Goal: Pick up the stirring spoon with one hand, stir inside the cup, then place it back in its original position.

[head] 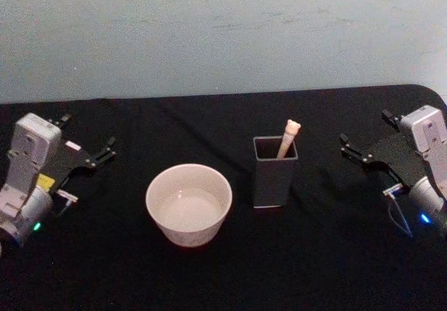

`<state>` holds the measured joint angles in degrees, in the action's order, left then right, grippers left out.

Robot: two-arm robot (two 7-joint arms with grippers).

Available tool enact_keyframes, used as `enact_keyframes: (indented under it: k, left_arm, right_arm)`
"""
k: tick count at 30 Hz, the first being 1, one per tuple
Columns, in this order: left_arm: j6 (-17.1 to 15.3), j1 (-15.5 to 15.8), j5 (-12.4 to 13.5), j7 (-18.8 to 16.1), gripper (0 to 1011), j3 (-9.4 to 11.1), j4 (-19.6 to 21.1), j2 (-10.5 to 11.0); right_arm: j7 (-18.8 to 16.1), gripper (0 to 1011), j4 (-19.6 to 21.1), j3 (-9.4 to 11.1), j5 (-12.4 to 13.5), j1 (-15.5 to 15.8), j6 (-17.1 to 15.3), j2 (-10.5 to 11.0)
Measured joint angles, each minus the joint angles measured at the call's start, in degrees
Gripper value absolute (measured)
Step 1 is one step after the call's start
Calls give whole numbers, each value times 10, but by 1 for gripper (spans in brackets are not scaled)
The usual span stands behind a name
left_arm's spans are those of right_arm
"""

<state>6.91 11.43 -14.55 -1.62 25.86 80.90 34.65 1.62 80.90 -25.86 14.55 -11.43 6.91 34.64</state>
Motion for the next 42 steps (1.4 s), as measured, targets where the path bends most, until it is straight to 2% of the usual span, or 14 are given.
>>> enact_keyframes:
  k: [42]
  left_arm:
    - [0, 0, 0, 0, 1001, 0, 0, 0]
  right_arm:
    - [0, 1002, 0, 0, 0, 0, 0, 0]
